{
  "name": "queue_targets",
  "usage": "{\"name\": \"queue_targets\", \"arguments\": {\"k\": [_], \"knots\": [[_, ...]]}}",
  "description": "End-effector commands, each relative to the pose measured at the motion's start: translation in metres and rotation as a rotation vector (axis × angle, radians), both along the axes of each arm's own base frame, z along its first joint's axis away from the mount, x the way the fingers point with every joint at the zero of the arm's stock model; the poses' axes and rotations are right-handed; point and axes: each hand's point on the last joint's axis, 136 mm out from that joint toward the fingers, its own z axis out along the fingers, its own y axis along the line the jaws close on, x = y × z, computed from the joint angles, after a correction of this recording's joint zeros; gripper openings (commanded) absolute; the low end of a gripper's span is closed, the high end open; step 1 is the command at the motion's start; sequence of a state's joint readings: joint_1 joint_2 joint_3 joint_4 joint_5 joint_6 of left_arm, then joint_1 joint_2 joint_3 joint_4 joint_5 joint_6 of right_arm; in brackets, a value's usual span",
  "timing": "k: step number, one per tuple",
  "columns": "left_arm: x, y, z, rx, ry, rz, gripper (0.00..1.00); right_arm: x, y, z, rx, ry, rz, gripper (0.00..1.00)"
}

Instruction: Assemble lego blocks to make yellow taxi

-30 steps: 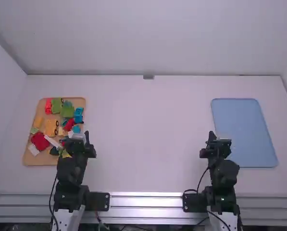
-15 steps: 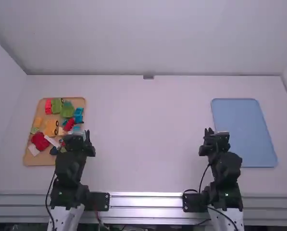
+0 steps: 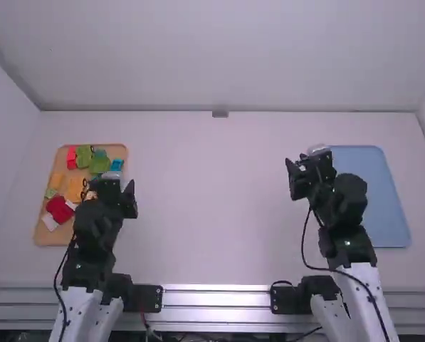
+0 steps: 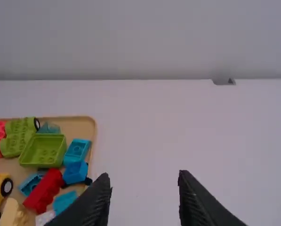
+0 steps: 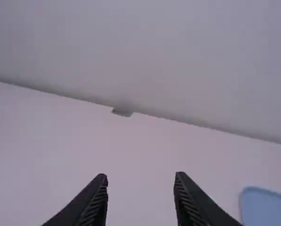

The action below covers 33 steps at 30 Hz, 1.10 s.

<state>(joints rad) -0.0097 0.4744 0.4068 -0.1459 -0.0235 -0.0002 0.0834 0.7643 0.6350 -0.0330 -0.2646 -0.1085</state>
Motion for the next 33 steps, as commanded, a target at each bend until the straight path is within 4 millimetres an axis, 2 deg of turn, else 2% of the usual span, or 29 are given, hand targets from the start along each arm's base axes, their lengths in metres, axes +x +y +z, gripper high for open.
{"name": "queue_targets", "arguments": {"k": [1,6,11,12,15,20,24,26,28,30,33], "knots": [[0.007,-0.001,0.018,0.043,0.000,-0.013,0.44,0.013,0.019,0.026,-0.004,-0.022,0.099,0.43],[0.022,0.002,0.030,-0.008,0.048,0.027,0.54,0.045,0.044,0.043,-0.011,0.001,0.208,0.53],[0.033,0.029,0.038,-0.030,0.137,0.221,0.65,0.086,0.074,0.052,-0.014,0.026,0.332,0.65],[0.033,0.029,0.038,-0.030,0.137,0.221,0.65,0.086,0.074,0.052,-0.014,0.026,0.332,0.65],[0.033,0.037,0.048,-0.063,0.211,0.297,0.72,0.112,0.093,0.051,-0.014,0.040,0.409,0.72],[0.034,0.042,0.067,-0.058,0.272,0.334,0.79,0.136,0.113,0.046,-0.011,0.052,0.484,0.79],[0.033,0.059,0.080,-0.086,0.327,0.424,0.86,0.158,0.133,0.036,-0.006,0.064,0.555,0.86],[0.032,0.067,0.081,-0.104,0.339,0.464,0.88,0.162,0.140,0.032,-0.004,0.077,0.579,0.87],[0.032,0.085,0.083,-0.125,0.354,0.543,0.91,0.167,0.156,0.020,0.002,0.108,0.632,0.91],[0.032,0.094,0.084,-0.130,0.366,0.577,0.93,0.164,0.168,0.013,-0.011,0.110,0.701,0.92],[0.030,0.112,0.085,-0.138,0.382,0.645,0.96,0.132,0.192,0.011,-0.010,0.037,0.988,0.96]]}}
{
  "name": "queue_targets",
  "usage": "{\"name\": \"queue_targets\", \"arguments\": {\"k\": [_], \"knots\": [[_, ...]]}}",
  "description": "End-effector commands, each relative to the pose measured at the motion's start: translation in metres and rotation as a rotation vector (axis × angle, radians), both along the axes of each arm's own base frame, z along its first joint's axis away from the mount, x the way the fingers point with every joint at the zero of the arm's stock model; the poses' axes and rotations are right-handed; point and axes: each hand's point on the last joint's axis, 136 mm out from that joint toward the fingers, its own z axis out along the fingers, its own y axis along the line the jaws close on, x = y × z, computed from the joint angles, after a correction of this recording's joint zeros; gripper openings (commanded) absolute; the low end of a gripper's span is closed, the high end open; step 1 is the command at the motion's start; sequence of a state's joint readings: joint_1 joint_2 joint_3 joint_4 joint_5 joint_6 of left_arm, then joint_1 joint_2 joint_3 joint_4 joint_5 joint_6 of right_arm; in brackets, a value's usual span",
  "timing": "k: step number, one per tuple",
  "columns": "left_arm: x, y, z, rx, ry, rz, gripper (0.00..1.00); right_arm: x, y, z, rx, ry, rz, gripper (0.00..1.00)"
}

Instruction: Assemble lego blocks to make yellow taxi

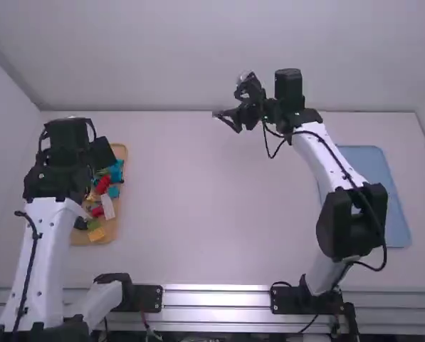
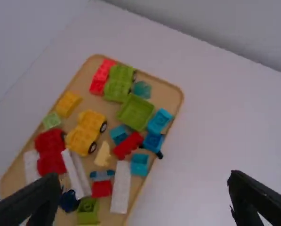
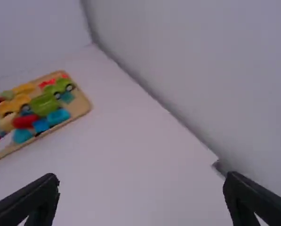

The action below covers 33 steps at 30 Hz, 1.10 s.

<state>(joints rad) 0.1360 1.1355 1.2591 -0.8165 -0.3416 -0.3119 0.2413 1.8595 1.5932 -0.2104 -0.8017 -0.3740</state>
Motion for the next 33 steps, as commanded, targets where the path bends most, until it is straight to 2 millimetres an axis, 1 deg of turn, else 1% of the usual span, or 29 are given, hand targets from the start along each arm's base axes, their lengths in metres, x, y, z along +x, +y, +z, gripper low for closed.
{"name": "queue_targets", "arguments": {"k": [1,3,6,7,9,10,11,13,15,18,21,22,24,26,28,30,31,32,33], "knots": [[-0.002,0.017,0.011,0.001,-0.020,0.084,0.96,-0.034,0.025,0.018,0.095,-0.110,0.311,0.96],[-0.006,0.026,0.010,-0.020,-0.015,0.138,0.98,-0.043,0.024,0.020,0.146,-0.089,0.387,0.97],[-0.010,0.031,0.009,-0.032,-0.005,0.174,0.98,-0.047,0.019,0.017,0.167,-0.035,0.400,0.98],[-0.012,0.034,0.007,-0.033,0.010,0.186,0.99,-0.052,0.017,0.012,0.159,-0.007,0.409,0.98],[-0.013,0.035,0.007,-0.032,0.012,0.191,0.99,-0.064,0.017,0.009,0.153,-0.052,0.466,0.99],[-0.012,0.034,0.007,-0.031,0.011,0.190,0.99,-0.067,0.017,0.010,0.154,-0.065,0.479,0.99],[-0.012,0.034,0.008,-0.039,0.002,0.199,0.99,-0.080,0.019,0.013,0.161,-0.106,0.531,0.99],[-0.013,0.036,0.007,-0.051,-0.006,0.221,0.99,-0.095,0.021,0.018,0.140,-0.140,0.564,0.99],[-0.014,0.037,0.006,-0.060,-0.005,0.229,0.99,-0.100,0.023,0.020,0.097,-0.156,0.559,0.99],[-0.014,0.036,0.003,-0.100,-0.003,0.212,0.99,-0.098,0.028,0.022,0.000,-0.159,0.503,0.99],[-0.005,0.031,-0.002,-0.168,0.001,0.112,0.99,-0.083,0.035,0.019,-0.081,-0.155,0.407,0.99],[-0.004,0.032,-0.004,-0.180,0.002,0.108,0.99,-0.081,0.036,0.019,-0.085,-0.154,0.397,0.99],[-0.001,0.037,-0.012,-0.226,0.020,0.100,0.99,-0.081,0.038,0.021,-0.072,-0.150,0.397,0.99],[-0.002,0.041,-0.019,-0.262,0.048,0.099,0.99,-0.080,0.035,0.021,-0.068,-0.147,0.393,0.99],[-0.002,0.050,-0.025,-0.299,0.090,0.114,0.99,-0.080,0.036,0.022,-0.066,-0.148,0.395,0.99],[0.005,0.065,-0.018,-0.304,0.098,0.146,0.99,-0.079,0.039,0.023,-0.070,-0.169,0.396,0.99],[0.005,0.065,-0.018,-0.304,0.098,0.146,0.99,-0.079,0.039,0.023,-0.070,-0.169,0.396,0.99],[0.009,0.071,-0.011,-0.310,0.109,0.159,0.99,-0.079,0.043,0.024,-0.071,-0.185,0.399,0.99],[0.014,0.072,-0.006,-0.333,0.130,0.163,0.99,-0.079,0.046,0.026,-0.069,-0.199,0.404,0.99]]}}
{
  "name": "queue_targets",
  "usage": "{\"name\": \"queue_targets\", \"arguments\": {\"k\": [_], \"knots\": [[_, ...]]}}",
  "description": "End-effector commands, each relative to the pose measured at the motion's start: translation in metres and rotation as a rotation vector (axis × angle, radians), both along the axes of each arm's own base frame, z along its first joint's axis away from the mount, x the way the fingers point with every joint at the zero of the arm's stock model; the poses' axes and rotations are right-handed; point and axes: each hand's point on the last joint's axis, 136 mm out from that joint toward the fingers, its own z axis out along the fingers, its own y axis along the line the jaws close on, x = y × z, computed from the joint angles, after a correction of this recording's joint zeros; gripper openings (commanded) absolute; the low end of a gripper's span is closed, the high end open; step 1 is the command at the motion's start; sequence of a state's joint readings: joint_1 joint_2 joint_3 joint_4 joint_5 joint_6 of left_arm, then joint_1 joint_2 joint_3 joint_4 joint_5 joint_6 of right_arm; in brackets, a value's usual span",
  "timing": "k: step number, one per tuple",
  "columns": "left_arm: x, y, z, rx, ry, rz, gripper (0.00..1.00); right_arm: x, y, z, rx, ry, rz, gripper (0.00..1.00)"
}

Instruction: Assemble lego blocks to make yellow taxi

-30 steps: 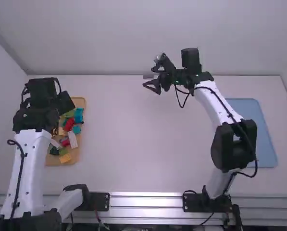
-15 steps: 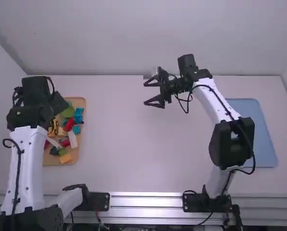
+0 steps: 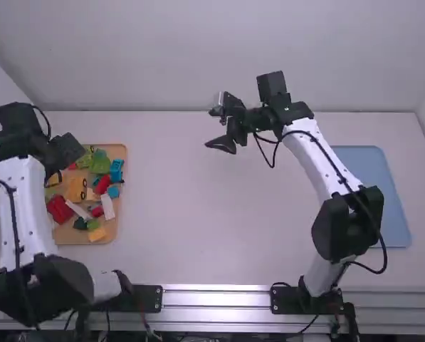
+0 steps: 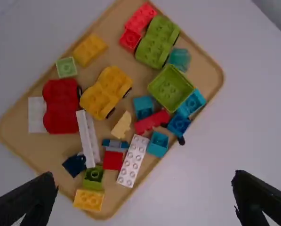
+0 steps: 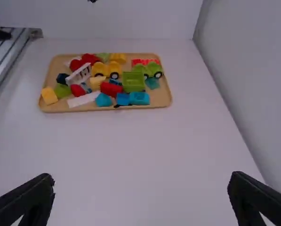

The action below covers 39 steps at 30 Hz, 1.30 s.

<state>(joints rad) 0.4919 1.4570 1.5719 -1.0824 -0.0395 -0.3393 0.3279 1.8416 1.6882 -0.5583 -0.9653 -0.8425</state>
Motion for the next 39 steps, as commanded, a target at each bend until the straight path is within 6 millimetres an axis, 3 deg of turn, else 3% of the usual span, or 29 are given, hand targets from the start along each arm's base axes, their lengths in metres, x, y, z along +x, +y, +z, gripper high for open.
{"name": "queue_targets", "arguments": {"k": [1,8,15,20,21,25,29,32,34,39], "knots": [[0.018,-0.003,0.023,-0.042,-0.034,-0.046,0.99,-0.004,0.008,0.016,0.017,-0.041,0.016,0.99],[0.047,-0.022,0.007,-0.071,0.103,-0.228,0.99,-0.010,0.022,0.019,0.023,-0.076,0.043,0.99],[0.029,0.019,-0.029,-0.002,0.281,-0.208,0.99,-0.003,0.023,0.015,-0.016,-0.099,0.006,0.99],[0.009,0.070,-0.054,-0.019,0.261,-0.139,0.99,-0.003,0.023,0.015,-0.014,-0.102,0.006,0.99],[0.015,0.071,-0.064,-0.035,0.219,-0.262,0.99,-0.003,0.023,0.016,-0.013,-0.105,0.006,0.99],[0.024,0.072,-0.088,-0.036,0.174,-0.467,0.99,-0.002,0.024,0.016,-0.011,-0.109,0.007,0.99],[0.014,0.087,-0.114,0.021,0.318,-0.501,0.99,-0.001,0.023,0.018,-0.007,-0.120,0.005,0.99],[0.024,0.078,-0.127,0.028,0.344,-0.616,0.92,-0.001,0.025,0.019,-0.004,-0.126,0.008,0.99],[0.027,0.077,-0.135,0.036,0.374,-0.627,0.92,-0.002,0.026,0.019,-0.003,-0.128,0.012,0.99],[0.016,0.087,-0.162,0.069,0.545,-0.611,0.93,-0.002,0.027,0.019,-0.004,-0.126,0.013,0.99]]}}
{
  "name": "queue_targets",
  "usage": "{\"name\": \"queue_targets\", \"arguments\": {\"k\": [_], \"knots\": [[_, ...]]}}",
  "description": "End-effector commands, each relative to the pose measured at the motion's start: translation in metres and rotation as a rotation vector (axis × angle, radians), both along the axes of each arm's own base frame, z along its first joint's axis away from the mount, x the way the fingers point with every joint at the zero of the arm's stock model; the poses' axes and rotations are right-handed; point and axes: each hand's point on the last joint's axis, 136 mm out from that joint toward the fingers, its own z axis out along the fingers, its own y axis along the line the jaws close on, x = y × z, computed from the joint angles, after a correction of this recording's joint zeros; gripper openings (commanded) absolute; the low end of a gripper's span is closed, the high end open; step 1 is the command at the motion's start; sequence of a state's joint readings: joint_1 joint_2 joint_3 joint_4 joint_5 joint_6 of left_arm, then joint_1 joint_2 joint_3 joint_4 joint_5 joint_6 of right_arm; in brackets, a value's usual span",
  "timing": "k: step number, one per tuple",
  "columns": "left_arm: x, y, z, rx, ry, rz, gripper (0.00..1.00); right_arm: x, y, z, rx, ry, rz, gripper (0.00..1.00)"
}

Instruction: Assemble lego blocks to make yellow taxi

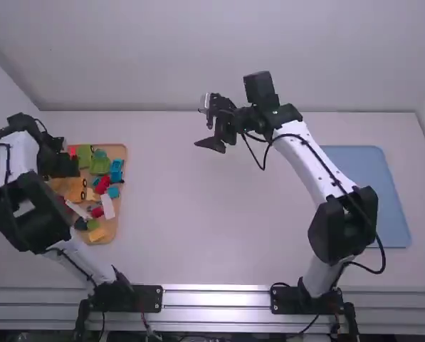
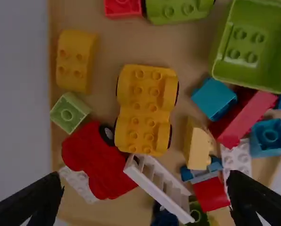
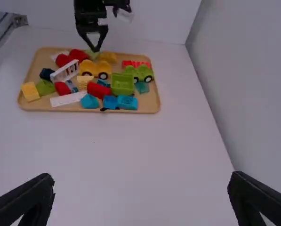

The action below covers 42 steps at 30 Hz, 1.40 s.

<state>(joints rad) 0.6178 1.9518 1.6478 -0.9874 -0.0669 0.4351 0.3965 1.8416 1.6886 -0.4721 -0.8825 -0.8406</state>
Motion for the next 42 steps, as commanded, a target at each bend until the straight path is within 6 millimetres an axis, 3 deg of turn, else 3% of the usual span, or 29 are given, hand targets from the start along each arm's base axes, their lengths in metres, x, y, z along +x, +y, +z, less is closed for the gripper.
{"name": "queue_targets", "arguments": {"k": [1,8,16,20,23,31,42], "knots": [[-0.014,0.006,-0.024,0.016,0.105,-0.016,0.93,-0.003,0.001,0.015,0.018,-0.023,0.006,0.99],[-0.020,0.006,-0.053,-0.102,0.098,0.016,0.87,-0.004,0.001,0.015,0.016,-0.020,0.006,0.99],[-0.016,-0.001,-0.075,-0.147,0.073,-0.033,0.85,-0.004,0.001,0.015,0.016,-0.019,0.006,0.99],[-0.024,-0.002,-0.088,-0.133,0.095,-0.034,0.81,-0.003,0.001,0.015,0.016,-0.020,0.006,0.99],[-0.029,0.004,-0.094,-0.094,0.114,-0.009,0.81,-0.003,0.001,0.015,0.017,-0.022,0.007,0.99],[-0.019,-0.002,-0.097,-0.133,0.061,-0.015,0.75,-0.003,0.001,0.015,0.016,-0.020,0.005,0.99],[-0.022,-0.004,-0.104,-0.131,0.062,-0.008,0.78,-0.001,-0.002,0.015,0.016,-0.020,-0.003,0.99]]}}
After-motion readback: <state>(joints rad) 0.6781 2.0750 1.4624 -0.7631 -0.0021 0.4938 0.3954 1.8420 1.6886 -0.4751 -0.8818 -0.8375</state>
